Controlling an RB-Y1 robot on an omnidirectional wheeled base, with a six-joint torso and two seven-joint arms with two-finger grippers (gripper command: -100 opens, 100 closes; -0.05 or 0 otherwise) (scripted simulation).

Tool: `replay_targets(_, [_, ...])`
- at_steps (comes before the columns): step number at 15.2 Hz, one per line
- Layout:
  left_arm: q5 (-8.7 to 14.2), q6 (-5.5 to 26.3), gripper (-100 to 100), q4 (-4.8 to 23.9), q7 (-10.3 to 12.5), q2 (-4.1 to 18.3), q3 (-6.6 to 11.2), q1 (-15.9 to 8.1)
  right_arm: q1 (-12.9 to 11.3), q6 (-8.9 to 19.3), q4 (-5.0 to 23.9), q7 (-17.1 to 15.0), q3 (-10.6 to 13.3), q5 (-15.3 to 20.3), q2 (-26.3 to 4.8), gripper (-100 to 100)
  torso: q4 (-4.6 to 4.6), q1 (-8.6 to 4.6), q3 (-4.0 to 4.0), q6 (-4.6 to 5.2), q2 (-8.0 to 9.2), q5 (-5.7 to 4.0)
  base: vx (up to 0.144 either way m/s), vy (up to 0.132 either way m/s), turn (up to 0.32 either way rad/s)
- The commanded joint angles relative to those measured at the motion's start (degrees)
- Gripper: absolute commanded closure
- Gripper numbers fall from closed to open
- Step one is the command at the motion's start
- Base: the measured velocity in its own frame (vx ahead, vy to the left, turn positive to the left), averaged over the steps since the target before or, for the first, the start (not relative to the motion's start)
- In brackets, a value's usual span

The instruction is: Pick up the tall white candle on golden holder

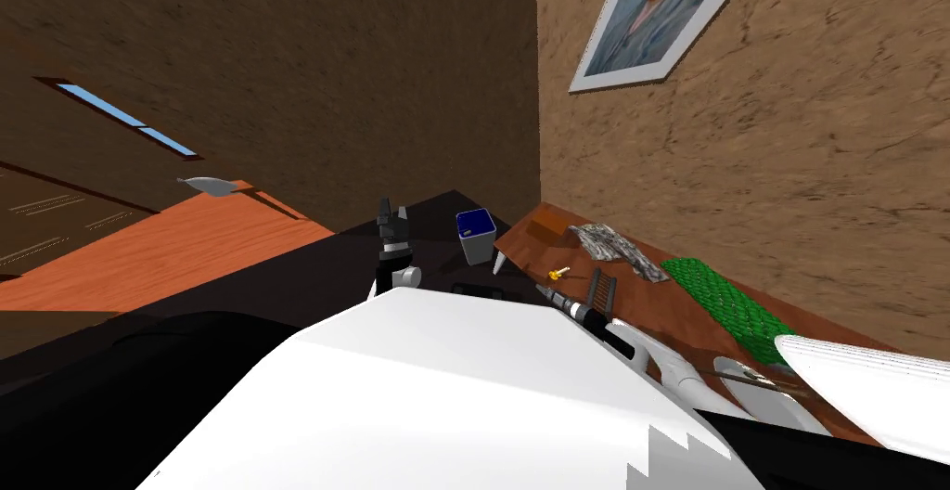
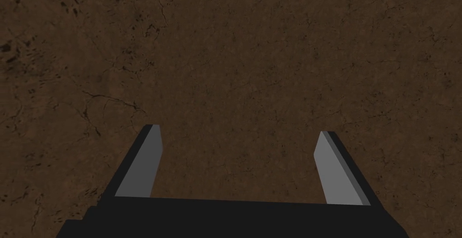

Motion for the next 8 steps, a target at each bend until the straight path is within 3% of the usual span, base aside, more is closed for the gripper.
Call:
replay_targets(1, [0.00,0.00,0,0.00,0.00,0.00,0.00,0.00,-0.44,-0.91,1.89,-0.02,0.43,0.10,-0.88,-100,0.00,0.00,0.00,0.00,0.00,0.00,0.026,0.021,0.049])
replay_targets(3, [0.00,0.00,0,0.00,0.00,0.00,0.00,0.00,-1.14,-0.91,5.36,0.18,2.62,0.83,-4.52,-100,0.00,-0.01,0.00,0.00,0.01,0.00,0.030,0.036,0.198])
replay_targets(6, [0.00,0.00,0,0.00,0.00,0.00,0.00,0.00,-1.47,-0.91,7.01,0.28,3.64,1.17,-7.20,-100,-0.01,0.05,-0.03,0.00,-0.05,0.00,0.041,0.037,0.151])
replay_targets(8, [0.00,0.00,0,0.00,0.00,0.00,0.00,0.00,-2.10,-0.92,9.95,0.45,5.49,1.78,-10.38,-100,-0.01,0.05,-0.04,-0.03,-0.06,0.02,0.039,0.038,0.182])
